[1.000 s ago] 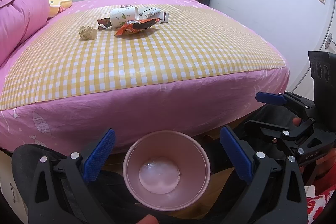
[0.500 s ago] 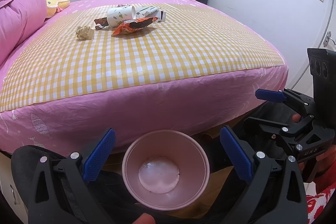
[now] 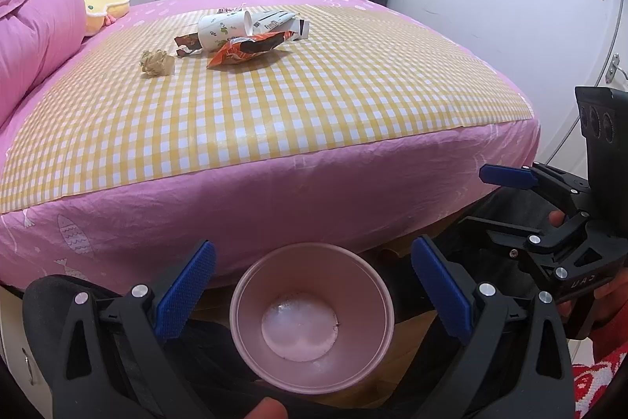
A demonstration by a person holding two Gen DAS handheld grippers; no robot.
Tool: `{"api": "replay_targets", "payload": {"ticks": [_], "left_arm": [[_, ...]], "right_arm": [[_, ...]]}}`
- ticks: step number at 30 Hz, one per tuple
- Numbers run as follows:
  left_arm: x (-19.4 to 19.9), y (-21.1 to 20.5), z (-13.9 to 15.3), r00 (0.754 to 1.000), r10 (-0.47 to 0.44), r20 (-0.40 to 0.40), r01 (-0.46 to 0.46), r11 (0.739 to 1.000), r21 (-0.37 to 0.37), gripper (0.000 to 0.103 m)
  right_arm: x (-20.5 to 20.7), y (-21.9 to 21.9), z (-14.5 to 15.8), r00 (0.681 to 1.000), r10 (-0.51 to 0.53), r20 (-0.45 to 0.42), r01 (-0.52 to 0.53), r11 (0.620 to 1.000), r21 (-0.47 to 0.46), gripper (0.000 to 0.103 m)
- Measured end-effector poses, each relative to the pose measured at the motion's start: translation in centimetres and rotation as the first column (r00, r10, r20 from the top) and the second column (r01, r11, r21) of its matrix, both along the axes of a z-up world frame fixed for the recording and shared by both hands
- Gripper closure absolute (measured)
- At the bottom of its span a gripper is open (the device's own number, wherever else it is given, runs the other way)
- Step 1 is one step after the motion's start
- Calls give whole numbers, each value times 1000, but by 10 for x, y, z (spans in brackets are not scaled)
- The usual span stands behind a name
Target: Collect trash
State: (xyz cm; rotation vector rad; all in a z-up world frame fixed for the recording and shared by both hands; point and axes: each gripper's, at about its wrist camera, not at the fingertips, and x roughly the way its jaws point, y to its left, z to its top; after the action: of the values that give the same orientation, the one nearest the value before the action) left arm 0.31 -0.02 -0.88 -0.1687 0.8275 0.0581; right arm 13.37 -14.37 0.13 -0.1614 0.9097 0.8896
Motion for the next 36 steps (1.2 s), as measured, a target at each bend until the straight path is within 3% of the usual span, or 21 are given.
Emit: {"api": "replay_targets", "payload": {"ticks": [13, 18, 22, 25, 29, 36], "left_arm": [[1, 10, 0, 1000, 11, 17, -11, 999, -30, 4], [13, 29, 5, 1000, 4, 24, -2, 997, -78, 4], [25, 47, 23, 993, 51, 109, -50, 999, -10, 4], [39, 58, 31, 993, 27, 119, -29, 999, 23, 4], [63, 79, 34, 992, 40, 117, -49, 997, 68, 4], [109, 136, 33, 982, 140, 124, -150, 986, 78, 4]], "right_arm": [[3, 3, -5, 1000, 0, 8, 0, 1000, 20, 3], [23, 11, 1, 997, -31, 76, 29, 999, 30, 3], [48, 26, 13, 978, -39, 203, 39, 999, 3, 3], [69, 38, 23, 960, -55, 273, 45, 998, 44, 3], [109, 57, 26, 982, -49, 185, 35, 996, 78, 3], [176, 107, 17, 999, -27, 46, 20, 990, 138, 3]]}}
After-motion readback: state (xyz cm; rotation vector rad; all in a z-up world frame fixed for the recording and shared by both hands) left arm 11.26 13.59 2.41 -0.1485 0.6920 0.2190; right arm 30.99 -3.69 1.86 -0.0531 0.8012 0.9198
